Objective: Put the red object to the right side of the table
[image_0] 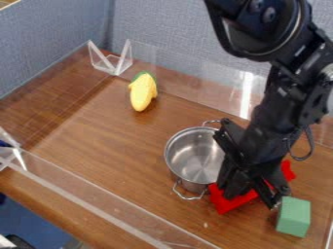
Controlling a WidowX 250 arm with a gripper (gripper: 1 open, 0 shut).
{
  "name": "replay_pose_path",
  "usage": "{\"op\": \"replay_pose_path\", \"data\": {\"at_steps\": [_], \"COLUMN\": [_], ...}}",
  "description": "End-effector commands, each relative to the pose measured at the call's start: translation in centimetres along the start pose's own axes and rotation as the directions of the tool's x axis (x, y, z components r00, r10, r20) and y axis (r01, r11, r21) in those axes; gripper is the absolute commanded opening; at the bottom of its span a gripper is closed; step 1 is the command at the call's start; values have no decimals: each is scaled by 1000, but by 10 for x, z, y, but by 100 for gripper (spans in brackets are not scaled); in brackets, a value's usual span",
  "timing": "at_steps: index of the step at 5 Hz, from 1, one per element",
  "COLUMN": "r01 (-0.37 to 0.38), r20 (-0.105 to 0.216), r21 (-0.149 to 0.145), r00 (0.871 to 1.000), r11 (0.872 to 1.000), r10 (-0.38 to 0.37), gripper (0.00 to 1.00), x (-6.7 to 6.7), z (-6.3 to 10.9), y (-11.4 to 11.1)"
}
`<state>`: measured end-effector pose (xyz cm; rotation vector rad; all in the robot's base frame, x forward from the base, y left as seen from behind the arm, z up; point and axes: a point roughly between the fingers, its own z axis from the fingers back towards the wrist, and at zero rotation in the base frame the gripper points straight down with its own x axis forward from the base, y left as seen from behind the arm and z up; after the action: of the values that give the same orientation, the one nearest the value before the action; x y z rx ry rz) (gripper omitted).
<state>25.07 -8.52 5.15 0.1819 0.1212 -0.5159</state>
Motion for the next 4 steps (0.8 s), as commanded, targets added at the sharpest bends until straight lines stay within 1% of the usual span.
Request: {"op": "replay_pose_path", "data": {"at_steps": [1,2,3,4], "r01": [-14,-7,-10,-16], "r20": [80,78,85,92], "r21": [3,1,-4,-6], "r00": [997,997,996,996], "r11": [1000,1000,1000,1000], "r10": [14,7,11,17], "gripper": [0,0,100,100], "x": [10,14,12,11], "z": [14,6,6,7], "y": [5,3,3,2]}}
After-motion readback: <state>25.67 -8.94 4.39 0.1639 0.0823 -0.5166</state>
